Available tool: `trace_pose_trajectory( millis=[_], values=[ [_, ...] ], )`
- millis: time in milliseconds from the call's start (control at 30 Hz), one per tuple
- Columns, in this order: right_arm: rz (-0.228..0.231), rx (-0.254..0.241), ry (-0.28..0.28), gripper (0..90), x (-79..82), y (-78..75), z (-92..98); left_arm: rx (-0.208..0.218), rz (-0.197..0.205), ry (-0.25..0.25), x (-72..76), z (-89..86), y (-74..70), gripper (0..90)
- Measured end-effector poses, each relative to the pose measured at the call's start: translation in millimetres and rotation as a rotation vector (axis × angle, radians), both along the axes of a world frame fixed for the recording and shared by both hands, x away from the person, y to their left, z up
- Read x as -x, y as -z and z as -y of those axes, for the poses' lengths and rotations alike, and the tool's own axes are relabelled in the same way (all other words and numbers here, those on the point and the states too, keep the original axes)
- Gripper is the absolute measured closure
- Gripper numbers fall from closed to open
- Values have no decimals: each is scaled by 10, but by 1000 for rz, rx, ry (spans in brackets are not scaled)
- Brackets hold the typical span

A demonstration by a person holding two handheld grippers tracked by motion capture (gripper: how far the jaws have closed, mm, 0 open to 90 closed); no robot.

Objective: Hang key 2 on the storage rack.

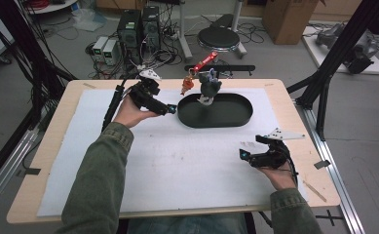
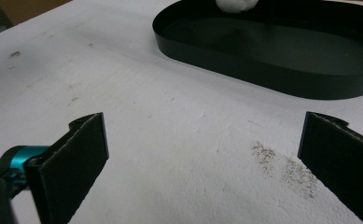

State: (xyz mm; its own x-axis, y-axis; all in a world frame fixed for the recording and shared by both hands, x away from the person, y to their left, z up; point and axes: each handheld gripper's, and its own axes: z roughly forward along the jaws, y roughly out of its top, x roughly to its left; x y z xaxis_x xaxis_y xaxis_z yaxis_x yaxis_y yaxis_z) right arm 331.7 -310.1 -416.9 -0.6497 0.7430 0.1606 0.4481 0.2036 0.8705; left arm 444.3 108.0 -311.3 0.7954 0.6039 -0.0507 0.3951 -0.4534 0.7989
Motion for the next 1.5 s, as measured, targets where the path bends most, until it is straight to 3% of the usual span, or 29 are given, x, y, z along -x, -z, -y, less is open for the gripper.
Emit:
trace_pose_trajectory(
  millis=[133, 433, 567, 767, 933, 1067, 1367, 1500],
  values=[
    [2, 0, -1, 9, -1, 3, 4, -12, -3, 19, 66, -22, 91, 17],
    [-1, 3, -1, 9, -1, 4, 3, -38, 2, 5, 222, -136, 182, 17],
    [-5, 1, 2, 9, 0, 3, 6, -59, 6, -14, 314, -229, 212, 17],
    [1, 3, 0, 9, 1, 3, 2, -51, 15, -37, 426, -387, 254, 17],
    [1, 6, -1, 9, 1, 5, 4, -70, 1, -77, 519, -598, 377, 18],
    [-7, 6, -1, 9, 3, 6, -5, -61, 0, -103, 595, -723, 449, 18],
    [-4, 9, 2, 9, 4, 8, -5, -104, -10, -117, 841, -888, 641, 17],
    [-10, 14, 2, 9, 4, 10, -9, -77, 5, -140, 959, -978, 664, 17]
  ],
)
